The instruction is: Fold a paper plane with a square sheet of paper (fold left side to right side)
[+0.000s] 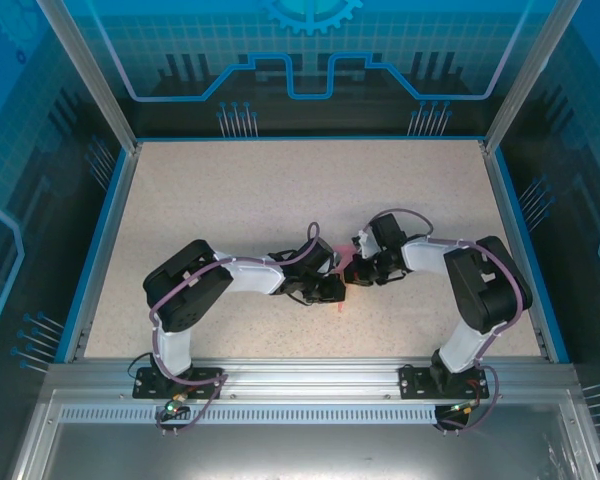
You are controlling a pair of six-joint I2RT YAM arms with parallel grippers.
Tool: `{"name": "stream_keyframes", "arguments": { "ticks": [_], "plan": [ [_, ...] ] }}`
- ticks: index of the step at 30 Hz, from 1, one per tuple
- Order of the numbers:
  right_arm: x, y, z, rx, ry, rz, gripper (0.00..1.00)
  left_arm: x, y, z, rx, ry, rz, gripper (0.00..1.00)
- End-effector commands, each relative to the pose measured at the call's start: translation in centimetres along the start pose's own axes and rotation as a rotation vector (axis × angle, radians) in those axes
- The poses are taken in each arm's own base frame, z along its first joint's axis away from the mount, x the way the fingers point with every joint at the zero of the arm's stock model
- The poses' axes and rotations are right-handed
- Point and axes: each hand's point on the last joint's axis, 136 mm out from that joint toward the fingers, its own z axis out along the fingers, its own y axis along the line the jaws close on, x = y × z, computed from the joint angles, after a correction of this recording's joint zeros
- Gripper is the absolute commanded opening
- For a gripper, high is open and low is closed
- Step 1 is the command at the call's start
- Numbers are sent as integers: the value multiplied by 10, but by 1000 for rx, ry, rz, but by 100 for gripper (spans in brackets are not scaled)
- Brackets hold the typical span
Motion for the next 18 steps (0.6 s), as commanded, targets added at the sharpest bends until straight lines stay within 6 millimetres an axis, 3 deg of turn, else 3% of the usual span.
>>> {"name": "stream_keyframes", "arguments": {
  "ticks": [1, 13, 18],
  "plan": [
    [-33, -35, -8, 135, -108, 7, 4, 44, 50, 12, -170, 145, -64, 14],
    [-61, -40, -21, 106, -163, 33, 5, 43, 49, 12, -169, 145, -61, 14],
    [-72, -37, -38, 87, -221, 30, 6, 41, 43, 10, -148, 138, -53, 14]
  ]
}}
